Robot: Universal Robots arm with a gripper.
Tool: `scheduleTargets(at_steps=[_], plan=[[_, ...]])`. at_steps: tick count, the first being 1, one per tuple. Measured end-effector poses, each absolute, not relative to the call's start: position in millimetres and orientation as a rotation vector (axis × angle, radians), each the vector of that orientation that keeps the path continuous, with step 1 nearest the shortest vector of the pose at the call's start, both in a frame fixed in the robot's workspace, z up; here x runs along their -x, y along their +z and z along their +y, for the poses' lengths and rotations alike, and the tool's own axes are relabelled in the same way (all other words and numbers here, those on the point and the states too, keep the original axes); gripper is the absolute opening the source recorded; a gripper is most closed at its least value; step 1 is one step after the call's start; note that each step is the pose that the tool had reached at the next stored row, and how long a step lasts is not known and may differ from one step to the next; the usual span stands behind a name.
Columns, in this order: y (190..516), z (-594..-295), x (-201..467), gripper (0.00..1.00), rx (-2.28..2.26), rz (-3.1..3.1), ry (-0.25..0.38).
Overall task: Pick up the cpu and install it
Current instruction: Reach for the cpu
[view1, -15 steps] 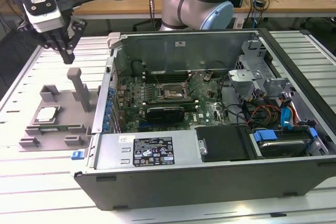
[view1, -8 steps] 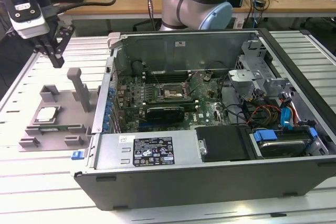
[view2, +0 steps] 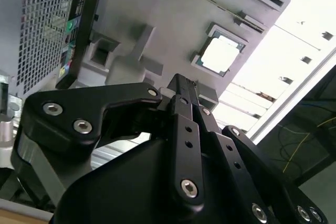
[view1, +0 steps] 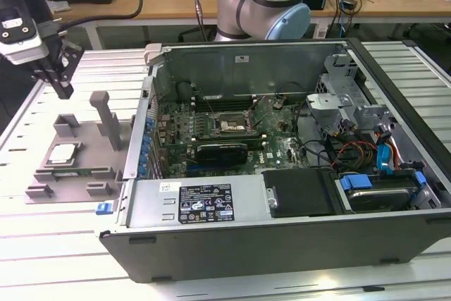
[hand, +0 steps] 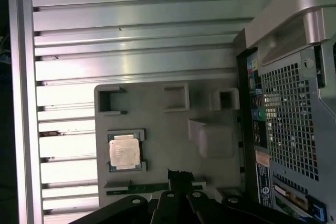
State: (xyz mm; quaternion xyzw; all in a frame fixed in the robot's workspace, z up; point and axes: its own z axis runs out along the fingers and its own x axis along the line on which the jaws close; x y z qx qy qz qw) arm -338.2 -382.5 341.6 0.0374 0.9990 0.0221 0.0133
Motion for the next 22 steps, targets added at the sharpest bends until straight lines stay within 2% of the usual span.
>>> scheduleTargets(at_steps=[13,22], plan=[[320.5,-382.6,353.8,0.11,-0.116,3.112,0.069],[319.6,-382.6,353.9,0.11,-0.116,3.112,0.069]])
